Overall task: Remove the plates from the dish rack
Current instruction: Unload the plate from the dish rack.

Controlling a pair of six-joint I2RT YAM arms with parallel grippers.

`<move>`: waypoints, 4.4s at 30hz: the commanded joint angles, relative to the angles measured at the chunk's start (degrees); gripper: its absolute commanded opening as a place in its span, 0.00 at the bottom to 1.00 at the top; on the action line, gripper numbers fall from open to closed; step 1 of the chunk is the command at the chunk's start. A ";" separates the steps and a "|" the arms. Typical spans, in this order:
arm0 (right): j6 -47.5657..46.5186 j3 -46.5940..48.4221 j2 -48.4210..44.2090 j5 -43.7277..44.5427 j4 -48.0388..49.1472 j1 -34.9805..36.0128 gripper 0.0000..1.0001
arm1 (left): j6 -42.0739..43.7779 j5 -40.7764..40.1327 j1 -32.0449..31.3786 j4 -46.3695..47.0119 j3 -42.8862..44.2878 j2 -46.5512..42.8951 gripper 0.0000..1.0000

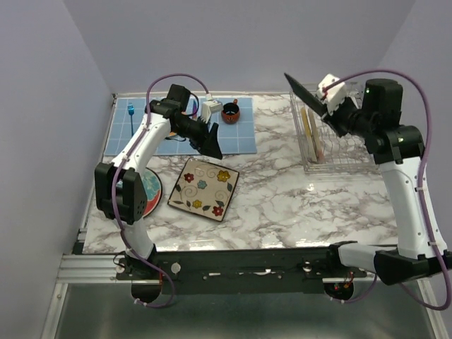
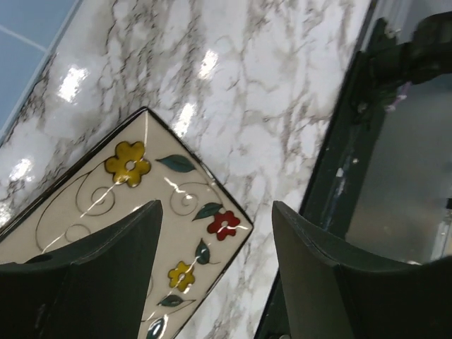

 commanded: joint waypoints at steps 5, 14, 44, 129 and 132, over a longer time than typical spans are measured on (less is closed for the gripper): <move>-19.41 -16.50 -13.67 17.68 21.41 12.56 0.01 | -2.20 23.73 9.89 -11.16 8.01 6.74 0.73; -34.17 -32.76 -21.32 36.39 37.23 30.31 0.01 | 10.21 26.64 11.21 -26.94 17.87 15.10 0.73; -46.77 -55.28 -20.02 46.79 59.92 52.91 0.01 | -5.77 26.82 10.78 -17.39 34.12 23.97 0.72; -60.66 -68.81 -18.34 44.51 78.47 61.44 0.63 | -16.24 30.16 6.99 -2.51 18.48 17.12 0.00; -59.61 -69.69 -19.13 45.03 76.89 61.53 0.64 | -15.11 28.94 8.05 -3.73 19.27 17.65 0.00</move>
